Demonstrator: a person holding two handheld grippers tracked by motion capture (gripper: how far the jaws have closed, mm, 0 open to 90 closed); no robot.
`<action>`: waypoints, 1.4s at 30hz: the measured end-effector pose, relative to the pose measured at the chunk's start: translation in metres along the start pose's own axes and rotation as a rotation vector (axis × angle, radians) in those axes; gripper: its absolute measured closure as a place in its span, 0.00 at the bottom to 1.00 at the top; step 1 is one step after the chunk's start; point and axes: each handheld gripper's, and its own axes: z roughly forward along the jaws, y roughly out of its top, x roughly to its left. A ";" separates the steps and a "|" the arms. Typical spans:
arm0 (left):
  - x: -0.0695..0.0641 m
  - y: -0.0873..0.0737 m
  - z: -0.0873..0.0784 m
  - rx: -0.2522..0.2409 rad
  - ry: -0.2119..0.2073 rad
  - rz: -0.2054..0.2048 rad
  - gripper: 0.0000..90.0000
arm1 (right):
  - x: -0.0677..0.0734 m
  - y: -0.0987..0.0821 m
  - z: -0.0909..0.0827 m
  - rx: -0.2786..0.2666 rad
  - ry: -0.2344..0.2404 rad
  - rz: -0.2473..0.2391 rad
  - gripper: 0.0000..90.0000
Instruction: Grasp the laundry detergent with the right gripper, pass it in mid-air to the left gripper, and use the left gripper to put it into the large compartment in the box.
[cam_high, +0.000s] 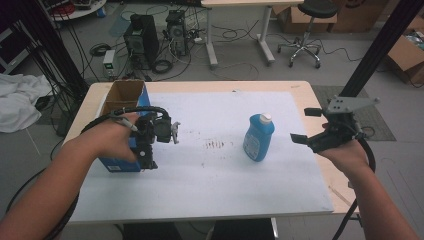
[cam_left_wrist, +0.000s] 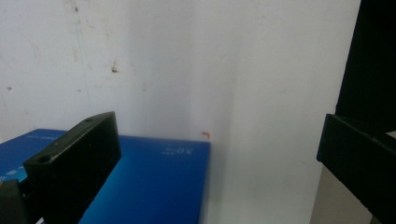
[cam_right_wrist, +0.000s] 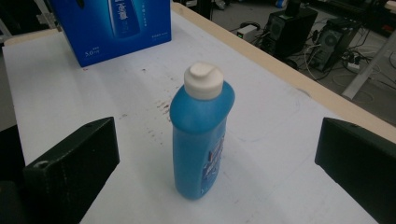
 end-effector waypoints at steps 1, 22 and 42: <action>0.000 0.000 0.000 -0.002 0.001 0.002 0.00 | 0.001 -0.005 0.001 0.001 -0.007 0.004 0.00; -0.008 -0.002 -0.001 -0.007 0.001 0.006 0.00 | 0.022 -0.075 0.055 -0.033 -0.038 0.103 0.00; -0.012 -0.005 0.001 -0.015 0.003 0.010 0.00 | 0.033 -0.094 0.102 -0.119 -0.129 0.192 0.00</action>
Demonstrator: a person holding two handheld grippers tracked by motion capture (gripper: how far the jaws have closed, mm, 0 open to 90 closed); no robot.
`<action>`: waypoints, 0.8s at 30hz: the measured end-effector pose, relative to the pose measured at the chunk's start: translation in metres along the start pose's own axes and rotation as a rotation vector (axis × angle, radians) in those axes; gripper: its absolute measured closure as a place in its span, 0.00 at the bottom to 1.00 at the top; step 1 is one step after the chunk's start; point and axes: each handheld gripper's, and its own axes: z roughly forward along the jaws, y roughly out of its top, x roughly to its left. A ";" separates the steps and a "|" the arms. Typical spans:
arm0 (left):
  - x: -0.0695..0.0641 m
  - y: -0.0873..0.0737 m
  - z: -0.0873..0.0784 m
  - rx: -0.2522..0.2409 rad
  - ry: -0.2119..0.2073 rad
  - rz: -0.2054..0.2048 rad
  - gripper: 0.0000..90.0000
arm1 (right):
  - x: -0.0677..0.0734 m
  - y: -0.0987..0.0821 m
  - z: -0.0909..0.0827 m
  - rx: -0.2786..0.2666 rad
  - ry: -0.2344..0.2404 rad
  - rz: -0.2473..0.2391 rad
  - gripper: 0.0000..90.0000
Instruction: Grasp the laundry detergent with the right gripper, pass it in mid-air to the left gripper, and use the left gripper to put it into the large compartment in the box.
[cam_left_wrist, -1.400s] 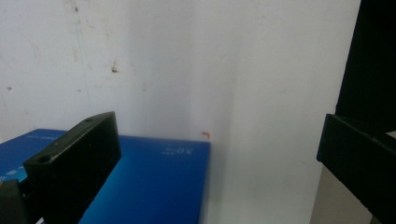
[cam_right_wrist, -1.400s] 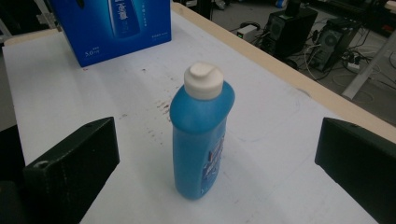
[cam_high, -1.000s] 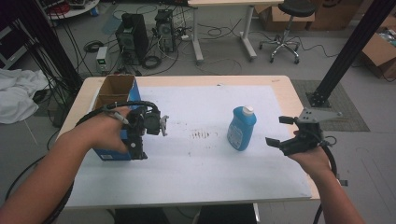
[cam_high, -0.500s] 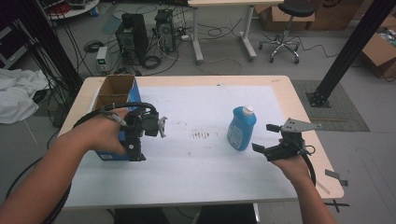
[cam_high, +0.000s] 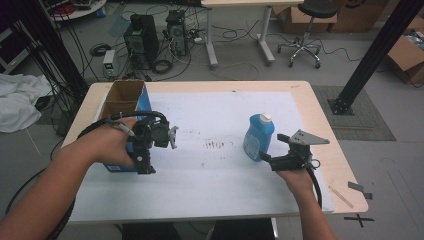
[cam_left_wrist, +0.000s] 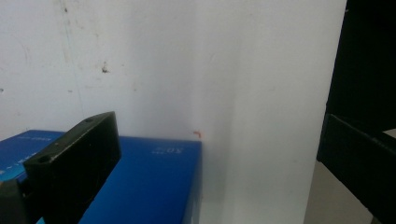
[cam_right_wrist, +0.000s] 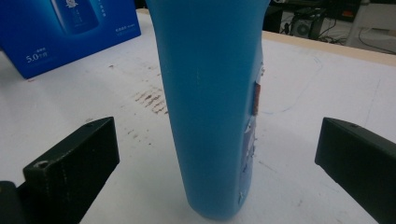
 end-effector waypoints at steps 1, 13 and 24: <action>0.000 -0.001 0.000 0.003 -0.002 0.001 0.00 | 0.002 -0.001 0.004 -0.009 -0.004 0.003 0.00; -0.002 -0.006 0.001 -0.005 0.004 -0.008 0.00 | 0.006 -0.005 0.023 -0.036 -0.051 0.032 0.00; -0.004 -0.012 0.001 -0.016 0.006 -0.022 0.00 | 0.010 -0.002 0.039 -0.039 -0.076 0.018 0.00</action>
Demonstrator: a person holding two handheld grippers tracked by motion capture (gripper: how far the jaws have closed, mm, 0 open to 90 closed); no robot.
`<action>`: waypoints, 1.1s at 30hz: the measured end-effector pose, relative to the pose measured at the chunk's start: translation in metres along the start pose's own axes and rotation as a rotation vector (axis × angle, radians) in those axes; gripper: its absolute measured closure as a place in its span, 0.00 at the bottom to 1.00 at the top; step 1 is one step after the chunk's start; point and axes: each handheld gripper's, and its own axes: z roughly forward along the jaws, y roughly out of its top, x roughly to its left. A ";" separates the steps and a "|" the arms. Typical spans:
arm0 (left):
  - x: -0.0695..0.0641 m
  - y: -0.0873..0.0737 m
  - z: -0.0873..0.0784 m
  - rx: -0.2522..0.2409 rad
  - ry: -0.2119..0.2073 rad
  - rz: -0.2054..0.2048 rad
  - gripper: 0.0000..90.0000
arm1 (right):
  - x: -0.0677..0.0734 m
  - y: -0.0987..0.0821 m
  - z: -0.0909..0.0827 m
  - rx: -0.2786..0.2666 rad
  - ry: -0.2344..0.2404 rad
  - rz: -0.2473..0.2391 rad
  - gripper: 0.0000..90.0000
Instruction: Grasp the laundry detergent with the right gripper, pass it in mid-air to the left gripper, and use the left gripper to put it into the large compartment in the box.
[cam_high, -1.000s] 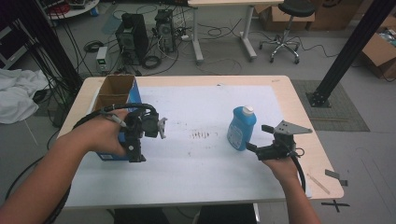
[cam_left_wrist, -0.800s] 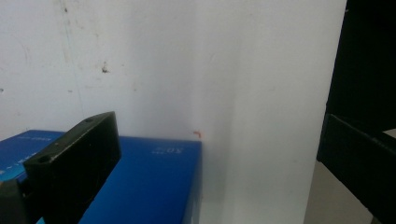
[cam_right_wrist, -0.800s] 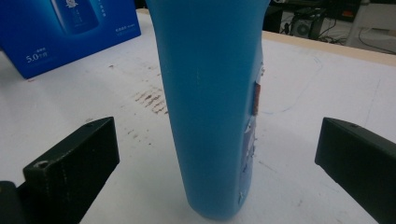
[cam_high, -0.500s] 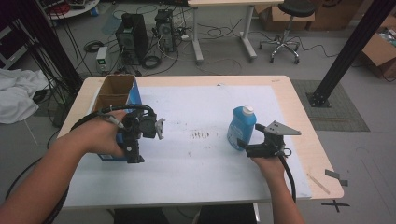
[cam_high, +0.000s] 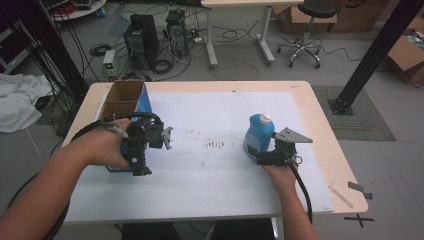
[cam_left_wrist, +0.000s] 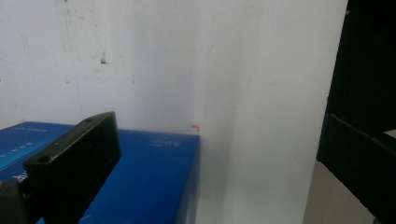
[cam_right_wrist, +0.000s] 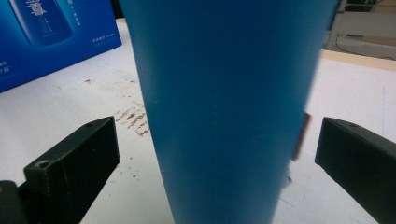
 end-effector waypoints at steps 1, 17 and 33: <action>0.000 0.000 0.000 0.000 0.000 0.000 0.00 | 0.000 0.000 0.000 0.000 0.000 0.000 0.00; -0.001 0.000 0.002 0.002 -0.001 0.003 0.00 | 0.002 -0.002 0.008 -0.016 -0.068 0.004 0.00; -0.002 -0.002 0.003 0.006 -0.003 0.000 0.00 | 0.005 -0.005 0.012 -0.020 -0.101 0.004 0.07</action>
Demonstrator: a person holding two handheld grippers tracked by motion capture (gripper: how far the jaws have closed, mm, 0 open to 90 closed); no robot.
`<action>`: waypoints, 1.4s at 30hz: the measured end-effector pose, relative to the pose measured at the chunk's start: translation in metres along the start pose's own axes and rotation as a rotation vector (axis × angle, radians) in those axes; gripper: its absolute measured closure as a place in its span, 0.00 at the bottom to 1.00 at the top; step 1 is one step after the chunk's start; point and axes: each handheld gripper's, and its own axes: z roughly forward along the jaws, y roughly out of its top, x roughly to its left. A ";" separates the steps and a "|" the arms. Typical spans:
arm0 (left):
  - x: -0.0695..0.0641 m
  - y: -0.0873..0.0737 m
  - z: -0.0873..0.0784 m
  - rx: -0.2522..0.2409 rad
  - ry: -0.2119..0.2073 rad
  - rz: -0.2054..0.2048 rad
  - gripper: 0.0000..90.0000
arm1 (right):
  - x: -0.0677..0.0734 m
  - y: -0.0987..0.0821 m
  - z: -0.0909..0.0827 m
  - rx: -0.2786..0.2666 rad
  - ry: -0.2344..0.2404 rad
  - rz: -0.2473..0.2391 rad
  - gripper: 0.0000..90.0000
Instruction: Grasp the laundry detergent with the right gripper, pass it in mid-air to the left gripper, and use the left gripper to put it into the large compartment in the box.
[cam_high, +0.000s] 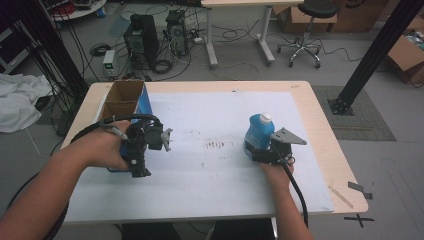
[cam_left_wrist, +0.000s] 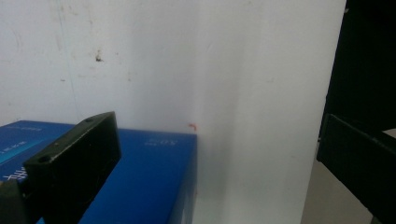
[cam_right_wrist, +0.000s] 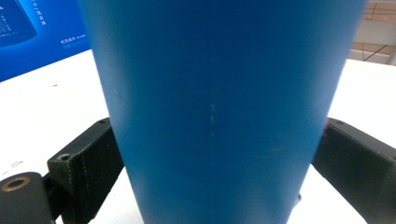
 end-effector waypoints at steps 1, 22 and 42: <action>0.000 0.000 0.000 0.000 -0.001 -0.001 0.00 | 0.000 0.000 0.000 -0.001 -0.003 0.002 0.07; 0.001 0.004 0.004 0.010 -0.010 0.012 0.00 | 0.004 0.000 -0.003 -0.022 -0.021 -0.020 0.25; 0.002 0.004 0.005 0.011 -0.015 0.011 0.00 | 0.007 -0.002 -0.003 -0.025 -0.030 -0.031 0.38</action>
